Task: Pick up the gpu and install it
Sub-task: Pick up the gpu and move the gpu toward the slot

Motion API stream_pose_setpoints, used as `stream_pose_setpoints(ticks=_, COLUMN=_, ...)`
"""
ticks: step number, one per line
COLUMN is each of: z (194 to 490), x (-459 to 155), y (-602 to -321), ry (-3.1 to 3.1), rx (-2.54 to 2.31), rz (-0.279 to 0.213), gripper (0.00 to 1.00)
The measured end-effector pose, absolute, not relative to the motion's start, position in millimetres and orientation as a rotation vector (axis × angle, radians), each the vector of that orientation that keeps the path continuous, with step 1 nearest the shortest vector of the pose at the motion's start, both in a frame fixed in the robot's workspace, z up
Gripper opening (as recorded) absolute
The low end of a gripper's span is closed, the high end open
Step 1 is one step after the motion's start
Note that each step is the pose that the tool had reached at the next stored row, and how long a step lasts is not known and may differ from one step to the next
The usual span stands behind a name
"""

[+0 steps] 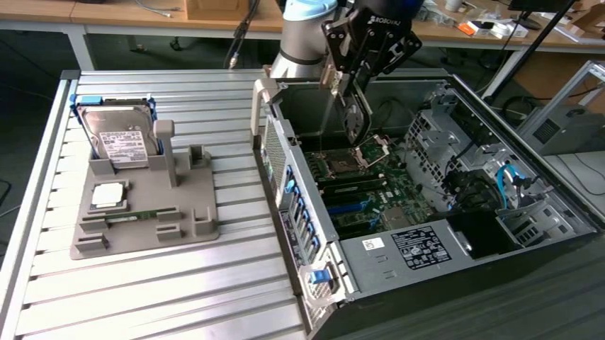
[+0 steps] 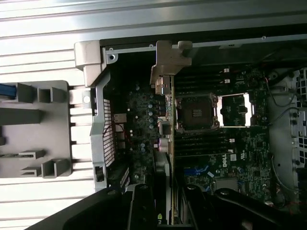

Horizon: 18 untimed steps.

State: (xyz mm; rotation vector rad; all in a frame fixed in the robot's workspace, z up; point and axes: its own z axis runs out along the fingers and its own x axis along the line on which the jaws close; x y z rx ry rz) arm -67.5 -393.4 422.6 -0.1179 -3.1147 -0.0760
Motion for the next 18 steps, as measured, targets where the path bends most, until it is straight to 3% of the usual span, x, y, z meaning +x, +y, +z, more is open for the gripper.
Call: stream_pose_setpoints(ticks=18, z=419, x=-56, y=-397, ry=-3.112, rx=-0.118, rz=-0.075, gripper=0.27)
